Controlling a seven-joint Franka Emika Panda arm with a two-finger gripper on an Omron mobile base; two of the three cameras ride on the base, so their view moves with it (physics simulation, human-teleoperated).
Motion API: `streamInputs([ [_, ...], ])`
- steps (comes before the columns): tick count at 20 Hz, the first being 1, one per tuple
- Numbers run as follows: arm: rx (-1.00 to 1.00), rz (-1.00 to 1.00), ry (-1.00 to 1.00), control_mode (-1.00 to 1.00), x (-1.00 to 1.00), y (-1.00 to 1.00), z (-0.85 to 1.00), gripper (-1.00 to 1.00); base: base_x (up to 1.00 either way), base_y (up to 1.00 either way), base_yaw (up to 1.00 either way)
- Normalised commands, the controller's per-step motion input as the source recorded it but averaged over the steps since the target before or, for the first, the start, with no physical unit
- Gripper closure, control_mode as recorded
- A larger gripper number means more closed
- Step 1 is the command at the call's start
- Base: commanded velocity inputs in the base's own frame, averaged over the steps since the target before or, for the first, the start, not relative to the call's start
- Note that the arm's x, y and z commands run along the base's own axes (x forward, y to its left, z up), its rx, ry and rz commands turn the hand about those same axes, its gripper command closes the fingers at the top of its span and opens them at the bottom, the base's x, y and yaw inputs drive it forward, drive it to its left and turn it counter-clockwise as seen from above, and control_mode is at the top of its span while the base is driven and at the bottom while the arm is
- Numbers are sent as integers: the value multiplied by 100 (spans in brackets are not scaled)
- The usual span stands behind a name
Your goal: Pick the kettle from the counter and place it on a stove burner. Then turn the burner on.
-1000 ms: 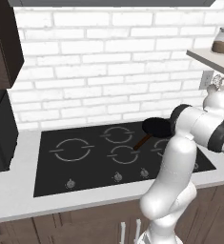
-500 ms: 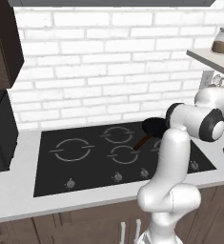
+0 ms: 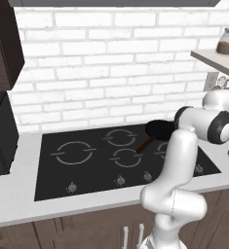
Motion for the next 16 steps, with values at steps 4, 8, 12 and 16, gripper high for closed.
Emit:
streamInputs([
  [4, 0, 0, 0, -100, 10, 0, -29, -100, 0, 0, 0],
  [8, 0, 0, 0, -100, 8, -4, -19, -100, 0, 0, 0],
  [12, 0, 0, 0, -100, 7, -11, -13, -100, 0, 0, 0],
  [16, 0, -1, 0, -100, 1, -10, -10, -100, 0, 0, 0],
])
